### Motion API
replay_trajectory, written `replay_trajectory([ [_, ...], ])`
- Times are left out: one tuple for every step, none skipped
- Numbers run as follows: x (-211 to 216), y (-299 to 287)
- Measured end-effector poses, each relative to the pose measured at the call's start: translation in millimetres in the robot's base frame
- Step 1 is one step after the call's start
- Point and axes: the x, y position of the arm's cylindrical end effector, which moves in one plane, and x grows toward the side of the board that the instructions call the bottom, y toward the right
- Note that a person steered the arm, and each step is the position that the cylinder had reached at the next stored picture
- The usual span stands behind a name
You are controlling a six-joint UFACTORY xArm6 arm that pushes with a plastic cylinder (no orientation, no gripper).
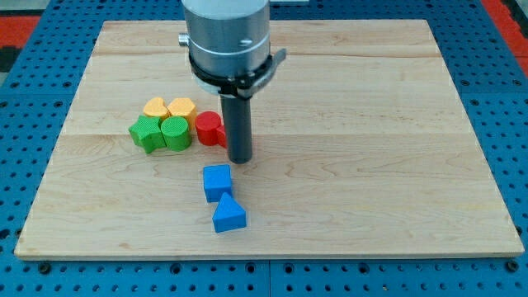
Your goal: Push red star beside green circle
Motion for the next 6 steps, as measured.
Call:
replay_trajectory([
  [-1,0],
  [-1,-3],
  [-10,52],
  [-30,27],
  [-30,-12],
  [-30,-33],
])
